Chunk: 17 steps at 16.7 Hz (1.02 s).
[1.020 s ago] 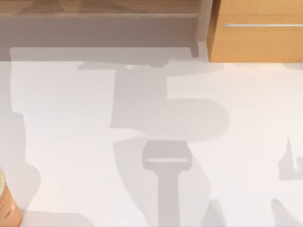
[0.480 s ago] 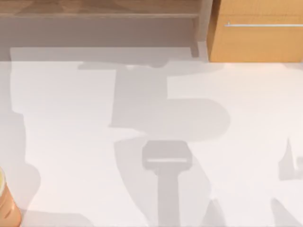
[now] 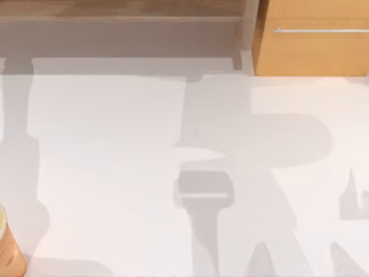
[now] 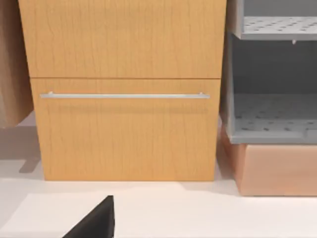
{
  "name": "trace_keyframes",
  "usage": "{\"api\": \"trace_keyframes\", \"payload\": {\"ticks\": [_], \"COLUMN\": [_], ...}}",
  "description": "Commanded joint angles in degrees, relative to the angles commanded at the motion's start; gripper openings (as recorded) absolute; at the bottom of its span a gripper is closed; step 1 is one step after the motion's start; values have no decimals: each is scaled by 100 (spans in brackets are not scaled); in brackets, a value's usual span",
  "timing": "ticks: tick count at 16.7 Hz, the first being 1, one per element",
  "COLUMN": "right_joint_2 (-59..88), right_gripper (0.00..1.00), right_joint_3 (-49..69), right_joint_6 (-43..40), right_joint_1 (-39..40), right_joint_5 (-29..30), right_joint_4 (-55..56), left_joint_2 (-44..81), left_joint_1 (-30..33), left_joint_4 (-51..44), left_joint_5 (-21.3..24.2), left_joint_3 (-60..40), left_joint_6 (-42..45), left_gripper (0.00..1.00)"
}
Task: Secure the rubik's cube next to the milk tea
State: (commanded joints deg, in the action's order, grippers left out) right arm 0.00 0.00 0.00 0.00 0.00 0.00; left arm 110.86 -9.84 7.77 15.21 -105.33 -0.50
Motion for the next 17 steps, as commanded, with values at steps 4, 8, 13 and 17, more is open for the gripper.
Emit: {"api": "trace_keyframes", "payload": {"ticks": [4,8,13,17], "right_joint_2": [0,0,0,0], "right_gripper": [100,100,100,100], "right_joint_3": [0,0,0,0], "right_joint_6": [0,0,0,0], "right_joint_1": [0,0,0,0], "right_joint_5": [0,0,0,0], "right_joint_4": [0,0,0,0], "left_joint_2": [33,20,27,-304], "left_joint_1": [64,-490,-587,-654], "left_joint_4": [-192,-367,-364,-553], "left_joint_5": [98,273,275,238], "left_joint_3": [-70,-168,-157,-81], "left_joint_6": [27,142,159,347], "left_gripper": [0,0,0,0]}}
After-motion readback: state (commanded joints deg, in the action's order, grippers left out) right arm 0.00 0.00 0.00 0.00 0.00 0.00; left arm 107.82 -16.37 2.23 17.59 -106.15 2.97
